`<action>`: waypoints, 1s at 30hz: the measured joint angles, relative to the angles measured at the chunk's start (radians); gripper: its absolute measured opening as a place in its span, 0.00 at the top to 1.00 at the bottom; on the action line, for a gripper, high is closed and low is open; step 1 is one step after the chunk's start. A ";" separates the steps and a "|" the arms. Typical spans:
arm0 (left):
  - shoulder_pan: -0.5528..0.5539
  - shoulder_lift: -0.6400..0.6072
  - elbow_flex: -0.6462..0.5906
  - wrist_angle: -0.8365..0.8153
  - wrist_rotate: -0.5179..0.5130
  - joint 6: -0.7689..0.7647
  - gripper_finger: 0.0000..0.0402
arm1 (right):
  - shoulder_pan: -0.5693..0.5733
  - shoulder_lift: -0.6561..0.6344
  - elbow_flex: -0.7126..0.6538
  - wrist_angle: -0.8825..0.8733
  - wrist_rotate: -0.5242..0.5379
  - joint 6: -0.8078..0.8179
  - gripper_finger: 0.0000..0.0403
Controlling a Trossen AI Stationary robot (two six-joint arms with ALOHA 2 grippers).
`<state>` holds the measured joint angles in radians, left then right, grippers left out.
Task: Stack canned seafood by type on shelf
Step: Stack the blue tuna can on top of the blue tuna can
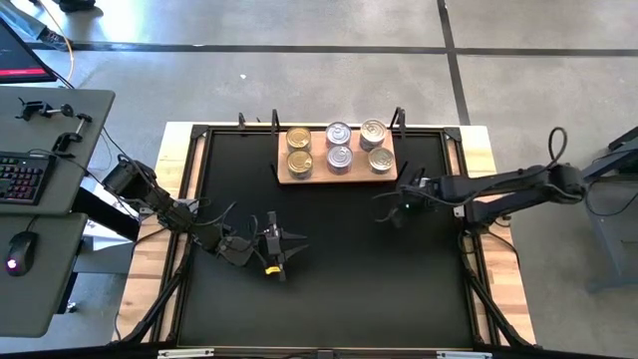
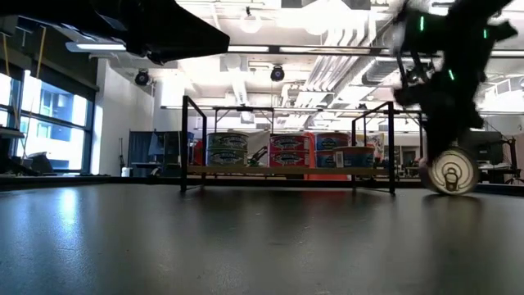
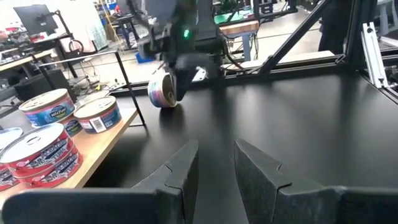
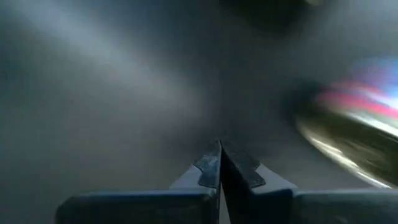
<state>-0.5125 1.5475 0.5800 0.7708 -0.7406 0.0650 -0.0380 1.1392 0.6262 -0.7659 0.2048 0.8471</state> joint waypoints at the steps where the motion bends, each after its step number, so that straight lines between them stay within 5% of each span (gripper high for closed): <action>1: 0.000 0.000 0.000 0.000 0.000 0.000 0.78 | 0.033 -0.001 0.020 0.008 -0.017 0.001 1.00; 10: 0.000 -0.006 0.000 0.051 0.002 0.036 0.78 | 0.161 0.002 0.261 -0.266 0.191 -0.089 1.00; 15: 0.000 -0.025 0.000 0.048 0.002 0.045 0.78 | 0.067 0.002 0.368 -0.414 0.098 -0.227 1.00; 24: 0.000 -0.025 0.000 0.038 0.020 0.044 0.78 | -0.035 0.001 0.392 -0.357 0.072 -0.640 1.00; 30: 0.000 -0.025 0.000 0.016 0.024 0.044 0.78 | -0.137 0.001 0.392 -0.399 -0.020 -0.674 0.94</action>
<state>-0.5125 1.5223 0.5800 0.7870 -0.7162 0.1089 -0.1746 1.1400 1.0180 -1.1652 0.1853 0.1736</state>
